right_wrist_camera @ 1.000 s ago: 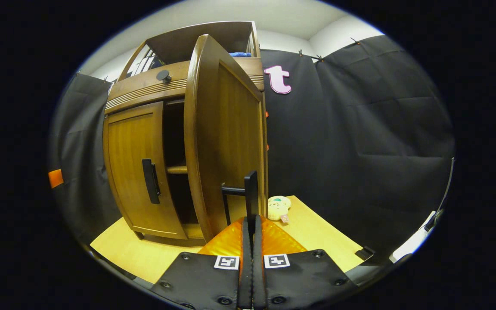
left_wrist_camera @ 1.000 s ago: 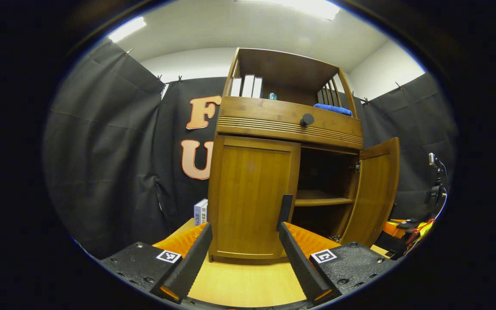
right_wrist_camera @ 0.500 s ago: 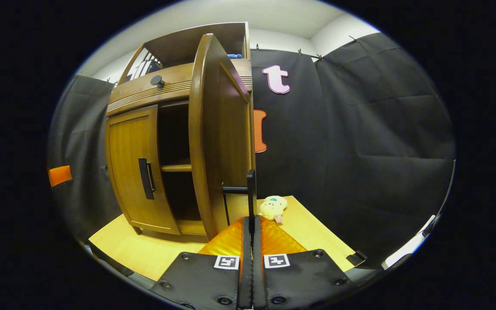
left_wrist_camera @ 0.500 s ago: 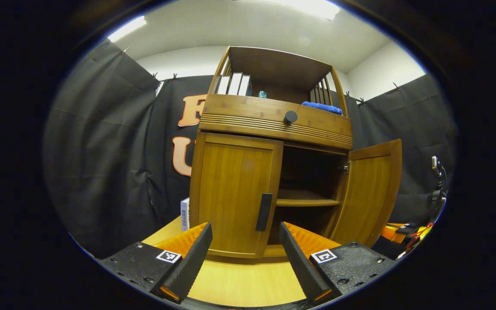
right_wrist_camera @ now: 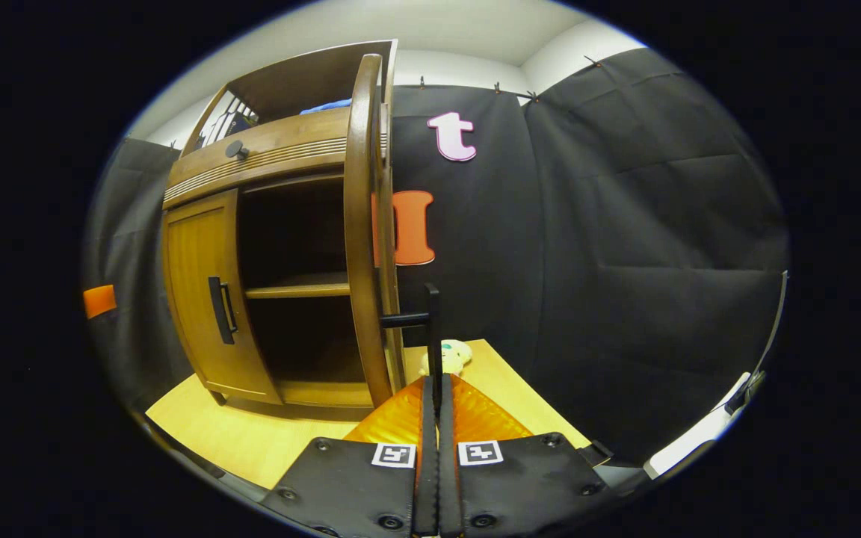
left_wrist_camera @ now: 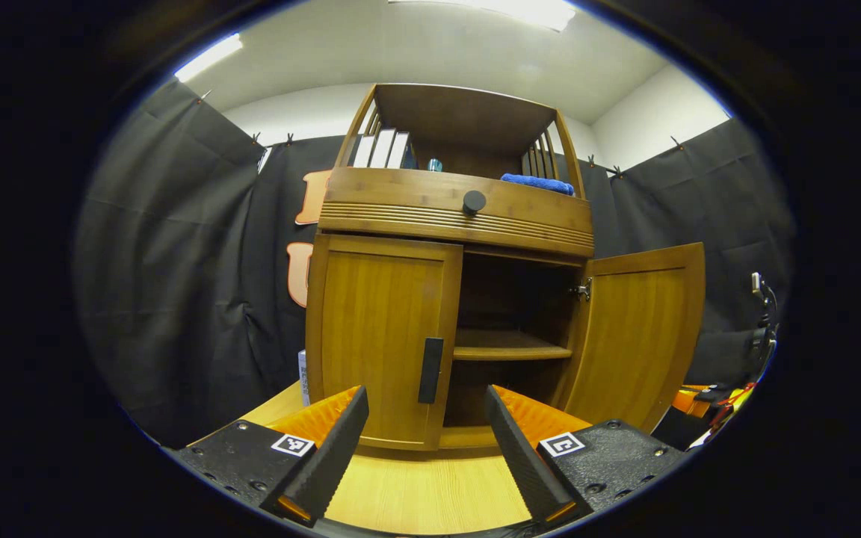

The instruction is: Open the right door of the double-door shoe cabinet with the right hand, and open the left door with the left hand.

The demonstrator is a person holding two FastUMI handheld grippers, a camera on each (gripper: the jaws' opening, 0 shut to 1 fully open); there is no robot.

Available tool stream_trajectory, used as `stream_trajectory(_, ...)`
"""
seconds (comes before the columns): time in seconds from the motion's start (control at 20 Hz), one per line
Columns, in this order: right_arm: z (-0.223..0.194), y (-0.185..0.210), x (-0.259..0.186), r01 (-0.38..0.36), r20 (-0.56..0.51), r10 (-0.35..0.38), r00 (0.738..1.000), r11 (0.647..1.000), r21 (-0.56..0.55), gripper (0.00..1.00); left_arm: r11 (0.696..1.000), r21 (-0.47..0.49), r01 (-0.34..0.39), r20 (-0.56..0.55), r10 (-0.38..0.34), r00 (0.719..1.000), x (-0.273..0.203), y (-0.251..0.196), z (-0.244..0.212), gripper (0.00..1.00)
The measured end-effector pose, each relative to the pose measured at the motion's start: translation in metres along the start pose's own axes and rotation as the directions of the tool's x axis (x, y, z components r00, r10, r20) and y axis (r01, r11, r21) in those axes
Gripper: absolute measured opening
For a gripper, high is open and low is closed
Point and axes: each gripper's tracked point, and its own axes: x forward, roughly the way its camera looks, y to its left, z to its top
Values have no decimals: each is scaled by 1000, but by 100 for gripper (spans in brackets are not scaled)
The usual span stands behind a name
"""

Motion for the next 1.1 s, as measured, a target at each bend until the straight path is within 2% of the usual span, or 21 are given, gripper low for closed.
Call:
stream_trajectory(0.1,-4,-12,-1,6,-7,-6,1000,1000,16,8,1000,11,0,-1,0,1000,7,-6,-1,92)
stream_trajectory(0.15,-6,-14,-1,0,-15,0,1000,1000,24,8,1000,14,1,-4,-1,1000,9,-9,-3,95)
stream_trajectory(0.25,-14,-22,-3,9,-30,-8,1000,1000,17,8,1000,15,6,-11,-6,1000,13,-15,-5,92)
stream_trajectory(0.3,-15,-26,-4,16,-33,-16,999,1000,14,7,1000,14,8,-13,-7,1000,17,-17,-6,95)
stream_trajectory(0.35,-14,-30,-7,22,-31,-22,999,1000,15,8,1000,12,9,-15,-9,1000,22,-20,-7,92)
stream_trajectory(0.55,-3,-46,-19,55,-5,-55,998,998,26,7,1000,22,2,-3,-2,1000,41,-27,-11,92)
stream_trajectory(0.6,1,-50,-24,64,3,-64,998,998,26,11,1000,23,-2,1,2,1000,47,-28,-11,92)
stream_trajectory(0.65,3,-53,-27,76,9,-76,997,997,26,8,1000,23,-7,5,7,1000,56,-28,-11,92)
stream_trajectory(0.8,9,-60,-38,93,16,-94,995,995,33,8,999,31,-6,13,6,1000,82,-31,-11,92)
stream_trajectory(0.85,9,-62,-40,90,16,-90,996,995,39,17,1000,27,-6,12,6,1000,89,-31,-12,92)
stream_trajectory(0.9,9,-62,-40,93,13,-94,996,995,44,9,1000,15,-5,10,5,1000,92,-31,-17,92)
stream_trajectory(1.0,9,-66,-41,107,10,-108,994,993,53,12,1000,-15,3,-5,-3,1000,98,-33,-29,92)
stream_trajectory(1.05,8,-68,-43,116,14,-117,993,991,60,26,1000,-15,4,-7,-4,1000,108,-32,-33,92)
stream_trajectory(1.1,11,-69,-45,115,14,-116,993,991,67,27,1000,-5,5,-5,-5,1000,117,-31,-36,92)
